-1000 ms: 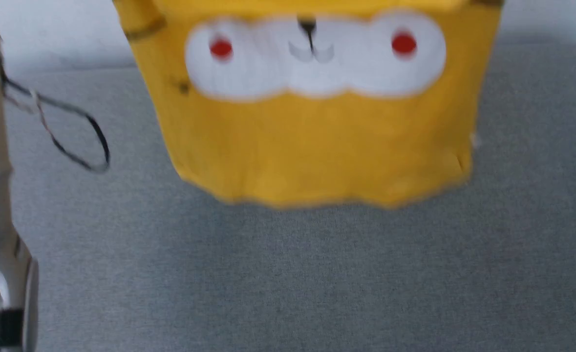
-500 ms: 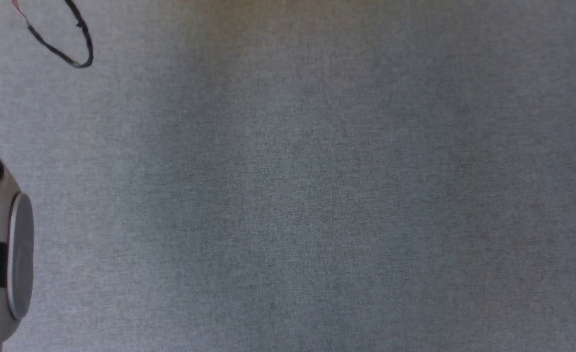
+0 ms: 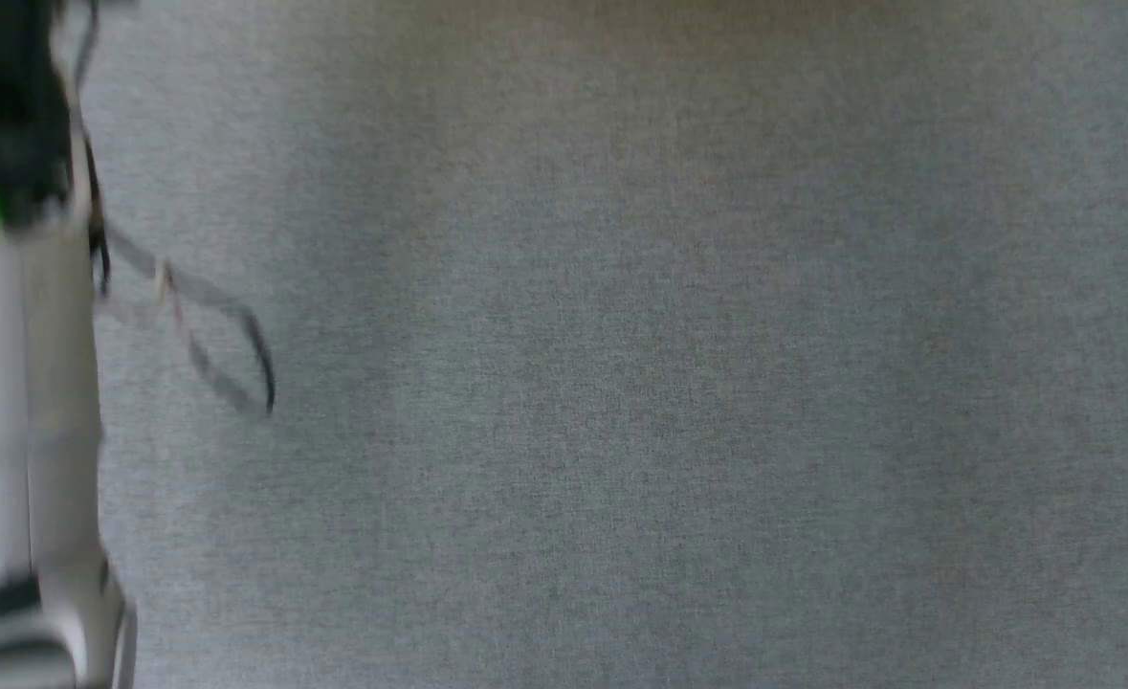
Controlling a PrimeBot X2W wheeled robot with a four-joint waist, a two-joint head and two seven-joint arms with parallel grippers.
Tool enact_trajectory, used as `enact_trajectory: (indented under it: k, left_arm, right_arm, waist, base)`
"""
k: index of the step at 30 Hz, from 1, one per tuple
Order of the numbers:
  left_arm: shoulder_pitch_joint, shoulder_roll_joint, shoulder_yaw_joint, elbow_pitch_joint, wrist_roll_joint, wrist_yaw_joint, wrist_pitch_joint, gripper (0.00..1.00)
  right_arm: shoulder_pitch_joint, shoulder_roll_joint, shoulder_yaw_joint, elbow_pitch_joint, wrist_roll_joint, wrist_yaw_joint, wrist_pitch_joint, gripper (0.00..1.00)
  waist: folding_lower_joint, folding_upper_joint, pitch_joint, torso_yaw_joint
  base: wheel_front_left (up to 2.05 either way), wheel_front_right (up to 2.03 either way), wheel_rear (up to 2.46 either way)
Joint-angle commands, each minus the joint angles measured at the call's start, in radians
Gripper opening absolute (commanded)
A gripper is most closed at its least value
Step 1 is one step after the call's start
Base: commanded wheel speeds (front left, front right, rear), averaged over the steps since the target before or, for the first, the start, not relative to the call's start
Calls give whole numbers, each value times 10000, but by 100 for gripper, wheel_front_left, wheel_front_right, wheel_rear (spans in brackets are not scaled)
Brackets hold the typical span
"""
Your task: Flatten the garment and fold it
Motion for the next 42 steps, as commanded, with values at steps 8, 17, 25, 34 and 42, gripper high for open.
enact_trajectory:
  k: [8, 17, 25, 34, 42]
  left_arm:
    - [4288, 398, 462, -3038, -273, 673, 252, 0]
    - [8785, -13, 1053, -4667, -432, 1489, -186, 0]
    - [11847, 289, 363, -4289, -242, 1216, 217, 0]
    - [13853, 843, -234, -4194, -334, 849, 938, 0]
    - [15477, 1329, 123, -4887, -1043, 442, 1271, 0]
  right_arm:
    - [3680, 711, -843, -2729, 664, -7, 1008, 0]
    - [7924, 1386, -1916, -4297, 1347, -7, 1658, 0]
    - [11147, 1426, -2327, -3794, 2268, -7, 1489, 0]
    - [13760, 1428, -2704, -3048, 2636, -7, 1869, 0]
    - [15567, 1429, -2438, -3467, 3493, -7, 3209, 0]
  waist:
    - [2, 0, -1203, 130]
    - [2, 0, -2375, 259]
    - [2, 0, -3219, 187]
    - [2, 0, -3975, 161]
    - [2, 0, -4196, 235]
  base:
    - [0, 0, 0]
    - [0, 0, 0]
    - [0, 0, 0]
    - [0, 0, 0]
    - [0, 0, 0]
